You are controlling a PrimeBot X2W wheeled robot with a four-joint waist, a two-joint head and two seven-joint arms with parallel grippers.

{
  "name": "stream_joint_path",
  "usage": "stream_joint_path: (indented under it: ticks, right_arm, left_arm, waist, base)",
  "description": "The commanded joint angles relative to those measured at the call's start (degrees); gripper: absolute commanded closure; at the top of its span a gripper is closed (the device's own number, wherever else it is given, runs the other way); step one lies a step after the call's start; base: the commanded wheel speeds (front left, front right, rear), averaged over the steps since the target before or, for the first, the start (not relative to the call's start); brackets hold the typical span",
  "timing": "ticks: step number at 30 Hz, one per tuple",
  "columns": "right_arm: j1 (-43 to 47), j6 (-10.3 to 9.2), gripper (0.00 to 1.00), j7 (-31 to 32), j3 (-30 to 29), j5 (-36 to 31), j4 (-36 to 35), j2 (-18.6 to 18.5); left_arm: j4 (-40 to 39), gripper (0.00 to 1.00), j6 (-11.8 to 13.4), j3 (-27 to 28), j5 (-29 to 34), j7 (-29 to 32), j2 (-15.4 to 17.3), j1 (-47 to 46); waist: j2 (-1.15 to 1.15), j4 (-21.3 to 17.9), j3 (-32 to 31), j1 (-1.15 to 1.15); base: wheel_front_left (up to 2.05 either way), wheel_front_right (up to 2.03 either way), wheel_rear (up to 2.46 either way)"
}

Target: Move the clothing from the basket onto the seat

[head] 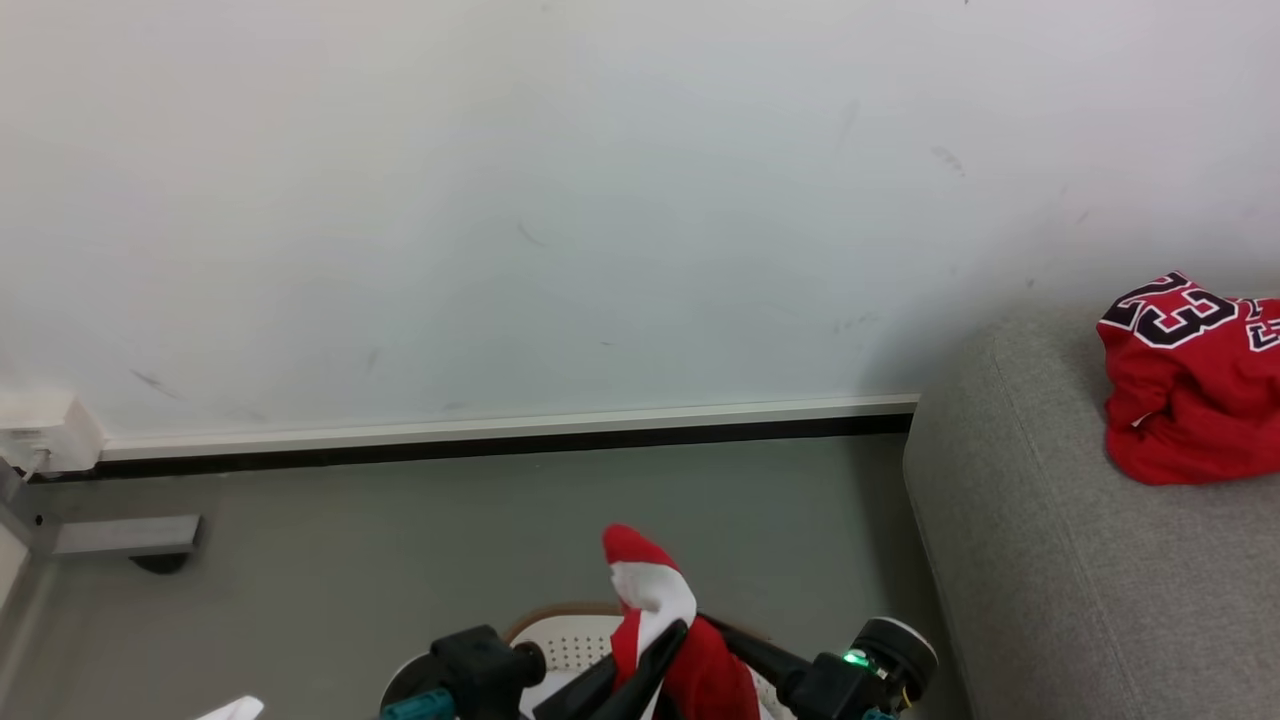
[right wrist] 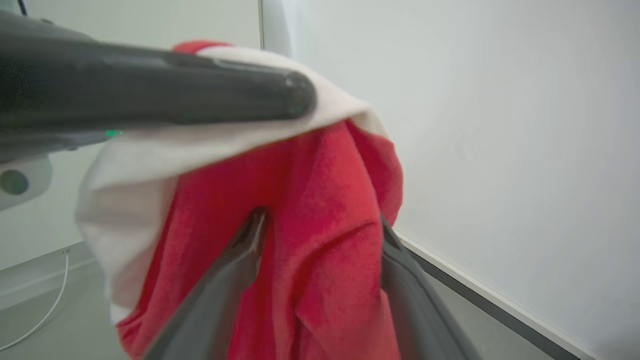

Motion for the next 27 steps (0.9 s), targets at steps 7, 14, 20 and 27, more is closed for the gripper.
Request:
stream_joint_path:
  ticks: [7,14,20,27]
  right_arm:
    - [-1.74,-0.15,1.0,0.04,2.05,4.16,2.44,-0.5]
    - [-1.8,-0.15,1.0,0.04,-0.33,4.9,2.57,-1.31]
    - [-1.66,-0.15,1.0,0.02,-3.98,3.78,1.59,-2.02]
    - [-1.39,-0.15,1.0,0.02,-9.65,1.34,-0.52,-2.99]
  left_arm:
    - [-0.48,1.0,-0.78,-0.52,-0.47,-0.08,0.01,-0.45]
    - [1.84,0.5,-0.42,-0.24,0.73,-1.91,0.22,-0.1]
    - [4.98,0.0,0.43,0.08,1.12,-3.78,-0.52,0.44]
    - [7.92,0.0,0.69,-0.08,2.29,-5.59,-1.19,-0.26]
  waist:
    - [0.0,0.07,0.13,0.0]
    - [0.0,-0.81,0.36,0.0]
    - [0.0,-3.05,0.88,0.0]
    - [0.0,-8.45,2.09,0.0]
  base:
    - [0.0,0.0,0.0]
    - [0.0,0.0,0.0]
    - [0.0,0.0,0.0]
    - [0.0,0.0,0.0]
